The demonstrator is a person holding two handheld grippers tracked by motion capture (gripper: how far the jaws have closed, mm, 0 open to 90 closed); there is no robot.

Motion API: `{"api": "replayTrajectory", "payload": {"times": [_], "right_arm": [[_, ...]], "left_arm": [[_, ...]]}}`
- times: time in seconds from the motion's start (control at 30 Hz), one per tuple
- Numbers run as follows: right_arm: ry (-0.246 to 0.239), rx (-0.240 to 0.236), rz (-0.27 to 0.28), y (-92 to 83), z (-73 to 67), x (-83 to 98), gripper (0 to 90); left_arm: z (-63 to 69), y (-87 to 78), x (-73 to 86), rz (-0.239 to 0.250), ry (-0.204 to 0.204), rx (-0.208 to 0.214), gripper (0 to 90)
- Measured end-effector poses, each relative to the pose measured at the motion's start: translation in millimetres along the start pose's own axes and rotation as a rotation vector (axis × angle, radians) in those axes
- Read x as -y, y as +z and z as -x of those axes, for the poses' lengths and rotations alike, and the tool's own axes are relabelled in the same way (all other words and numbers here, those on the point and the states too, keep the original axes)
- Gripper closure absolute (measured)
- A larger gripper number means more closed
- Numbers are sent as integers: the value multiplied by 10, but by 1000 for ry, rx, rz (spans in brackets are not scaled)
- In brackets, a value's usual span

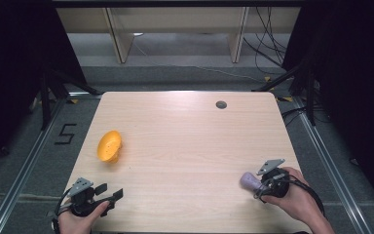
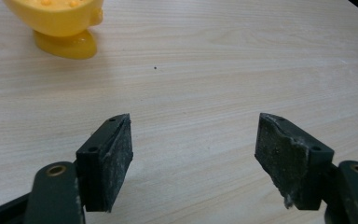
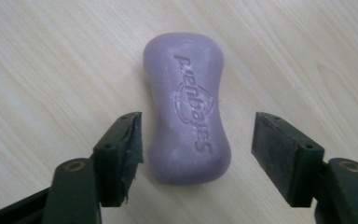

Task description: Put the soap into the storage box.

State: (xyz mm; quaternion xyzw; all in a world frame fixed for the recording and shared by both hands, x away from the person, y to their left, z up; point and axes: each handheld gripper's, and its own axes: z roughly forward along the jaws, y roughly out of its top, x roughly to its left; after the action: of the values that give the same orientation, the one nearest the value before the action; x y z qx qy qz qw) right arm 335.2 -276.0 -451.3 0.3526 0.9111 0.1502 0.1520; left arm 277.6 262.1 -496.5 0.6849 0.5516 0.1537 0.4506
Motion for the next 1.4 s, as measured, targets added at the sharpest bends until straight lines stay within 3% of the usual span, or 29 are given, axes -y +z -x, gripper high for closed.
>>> {"api": "replayTrajectory", "payload": {"times": [0.07, 0.2, 0.33, 0.67, 0.8, 0.83, 0.87, 1.1, 1.3, 1.4], "right_arm": [[-10, -10, -23, -19, 2, -42, 383], [-72, -45, -93, -33, 28, -136, 437], [-129, -59, -155, -24, 67, -252, 469], [-162, -144, -260, 56, 243, -542, 514], [-157, -162, -291, 90, 274, -587, 502], [-135, -174, -309, 100, 260, -588, 496], [-156, -180, -305, 118, 272, -592, 492], [-109, -203, -321, 230, 278, -565, 460], [-132, -213, -334, 334, 318, -562, 444], [-106, -224, -356, 378, 302, -562, 445]], "left_arm": [[4, 0, -5, 9, 2, -3, 268], [31, -14, -12, 11, 26, -21, 269], [30, -4, -1, 17, 25, -12, 270], [23, -7, -4, 14, 44, -16, 269], [25, -5, -3, 16, 36, -19, 271], [24, -5, -3, 13, 40, -19, 272], [24, -4, -2, 11, 43, -17, 272], [31, 3, 1, 5, 44, -15, 272], [31, 16, 7, -1, 44, -13, 272], [28, 16, 9, -5, 54, -11, 272]]}}
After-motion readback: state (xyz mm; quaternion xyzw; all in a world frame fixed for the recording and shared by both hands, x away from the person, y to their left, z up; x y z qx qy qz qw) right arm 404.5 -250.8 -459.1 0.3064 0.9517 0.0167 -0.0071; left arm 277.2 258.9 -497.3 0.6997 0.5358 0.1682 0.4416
